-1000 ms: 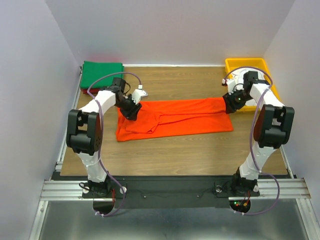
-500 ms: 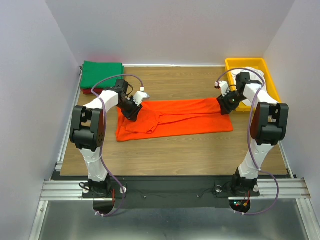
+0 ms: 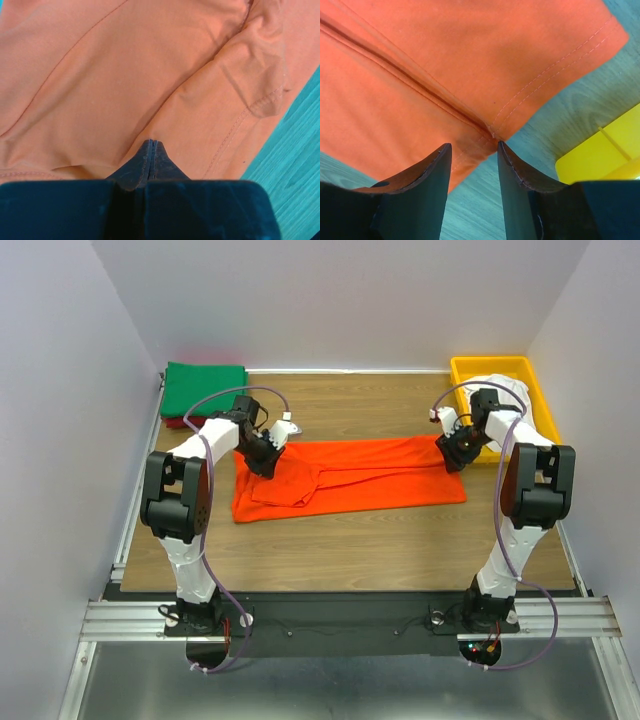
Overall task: Fold and stack the t-shirts
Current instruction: Fold the tshirt
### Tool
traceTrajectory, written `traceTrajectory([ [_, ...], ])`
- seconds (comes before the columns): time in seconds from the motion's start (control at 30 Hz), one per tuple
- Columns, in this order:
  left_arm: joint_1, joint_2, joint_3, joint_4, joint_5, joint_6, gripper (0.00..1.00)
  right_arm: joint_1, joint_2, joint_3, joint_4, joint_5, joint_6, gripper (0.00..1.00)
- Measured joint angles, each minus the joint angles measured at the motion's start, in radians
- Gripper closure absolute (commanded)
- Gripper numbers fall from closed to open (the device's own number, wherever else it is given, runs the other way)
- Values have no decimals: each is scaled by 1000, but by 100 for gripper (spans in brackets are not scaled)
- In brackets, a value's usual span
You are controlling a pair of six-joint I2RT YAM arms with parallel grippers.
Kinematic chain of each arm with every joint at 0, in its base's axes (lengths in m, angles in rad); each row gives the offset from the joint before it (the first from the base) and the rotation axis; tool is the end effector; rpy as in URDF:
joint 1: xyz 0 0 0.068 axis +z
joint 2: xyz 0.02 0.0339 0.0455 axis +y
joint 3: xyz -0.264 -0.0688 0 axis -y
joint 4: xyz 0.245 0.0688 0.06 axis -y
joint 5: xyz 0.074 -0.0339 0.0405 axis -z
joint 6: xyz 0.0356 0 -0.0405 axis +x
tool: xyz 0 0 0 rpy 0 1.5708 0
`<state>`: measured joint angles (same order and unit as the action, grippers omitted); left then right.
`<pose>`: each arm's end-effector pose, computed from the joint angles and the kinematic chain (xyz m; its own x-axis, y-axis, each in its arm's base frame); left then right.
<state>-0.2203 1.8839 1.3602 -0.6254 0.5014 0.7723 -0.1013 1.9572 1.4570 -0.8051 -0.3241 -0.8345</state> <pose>0.3735 -0.1012 0.1981 -0.3701 0.7099 -0.5992 0.8960 0.4430 -0.0285 0.3907 -0.0283 0.1892 -0.6541 -0.6395 -0.4039 -0.7028 0.7113 0.0119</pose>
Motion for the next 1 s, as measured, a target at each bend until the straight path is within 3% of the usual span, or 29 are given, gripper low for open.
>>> traceTrajectory([
  [0.47,-10,-23,137,-66,-5,-4,100,0,1,-16,18,43,0,55],
  [0.97,-21,6,148,-41,-31,-8,100,0,2,-26,28,70,1,55],
  [1.0,-21,14,148,-32,-37,-9,87,0,2,-26,28,71,1,55],
])
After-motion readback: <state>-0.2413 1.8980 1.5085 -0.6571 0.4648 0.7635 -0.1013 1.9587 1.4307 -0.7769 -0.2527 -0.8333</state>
